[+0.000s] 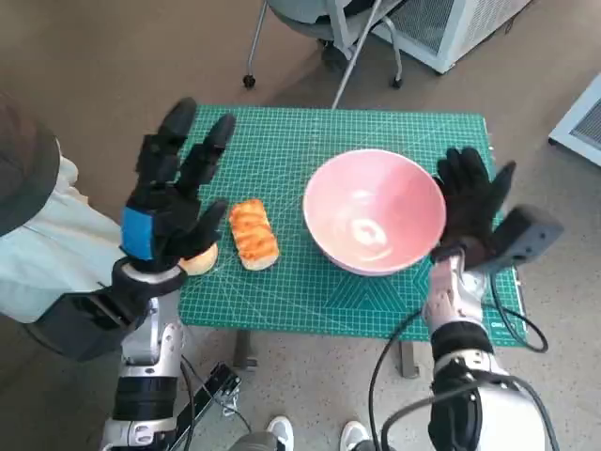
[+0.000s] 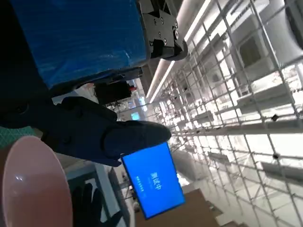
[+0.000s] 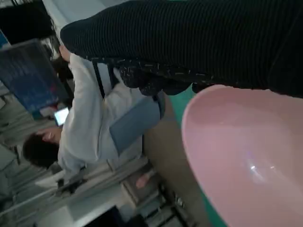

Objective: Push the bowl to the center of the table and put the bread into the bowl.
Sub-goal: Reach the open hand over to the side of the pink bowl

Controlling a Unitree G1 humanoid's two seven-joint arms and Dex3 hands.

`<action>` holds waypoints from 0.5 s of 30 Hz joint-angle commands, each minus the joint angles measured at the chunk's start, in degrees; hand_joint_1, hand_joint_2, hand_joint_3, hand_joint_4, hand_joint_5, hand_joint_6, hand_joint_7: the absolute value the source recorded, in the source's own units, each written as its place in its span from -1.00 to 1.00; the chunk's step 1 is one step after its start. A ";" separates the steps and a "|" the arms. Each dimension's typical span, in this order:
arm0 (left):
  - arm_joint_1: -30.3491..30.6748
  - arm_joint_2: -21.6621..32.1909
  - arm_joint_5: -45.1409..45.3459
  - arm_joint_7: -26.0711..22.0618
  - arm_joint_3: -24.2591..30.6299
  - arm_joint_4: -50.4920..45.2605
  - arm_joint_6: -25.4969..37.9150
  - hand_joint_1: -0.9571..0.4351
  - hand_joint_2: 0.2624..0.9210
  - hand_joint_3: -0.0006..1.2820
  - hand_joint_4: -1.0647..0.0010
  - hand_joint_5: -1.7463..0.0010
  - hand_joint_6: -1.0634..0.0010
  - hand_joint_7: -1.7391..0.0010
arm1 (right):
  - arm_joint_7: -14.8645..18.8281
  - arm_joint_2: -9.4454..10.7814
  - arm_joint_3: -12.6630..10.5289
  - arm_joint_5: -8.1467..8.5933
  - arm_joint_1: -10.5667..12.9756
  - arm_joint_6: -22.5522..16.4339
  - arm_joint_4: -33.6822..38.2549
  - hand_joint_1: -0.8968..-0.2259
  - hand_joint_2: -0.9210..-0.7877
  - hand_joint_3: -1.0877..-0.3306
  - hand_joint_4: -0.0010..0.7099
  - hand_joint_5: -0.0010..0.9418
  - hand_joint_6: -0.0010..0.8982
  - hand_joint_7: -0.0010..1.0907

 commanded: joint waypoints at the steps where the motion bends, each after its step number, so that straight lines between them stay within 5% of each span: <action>1: 1.61 1.98 -0.82 -0.90 1.27 -2.13 1.04 -0.37 1.00 0.23 0.21 0.97 0.37 0.71 | -1.90 1.01 -0.21 -0.34 -0.99 2.34 1.09 0.29 -1.00 -0.27 -0.25 -0.97 -0.85 0.44; 8: 3.40 8.87 6.08 -1.00 2.10 -2.04 2.30 -0.33 1.00 0.15 0.10 0.95 0.30 0.71 | -3.05 0.48 1.24 -2.02 -2.00 3.33 1.09 0.31 -1.00 -0.29 -0.23 -0.96 -0.84 0.48; 15: 2.85 17.14 18.78 0.22 0.90 1.59 0.41 -0.25 1.00 -0.32 0.03 0.95 0.25 0.67 | -1.80 -1.59 2.15 -3.46 -2.08 1.23 0.43 0.30 -1.00 -0.31 -0.24 -0.97 -0.87 0.45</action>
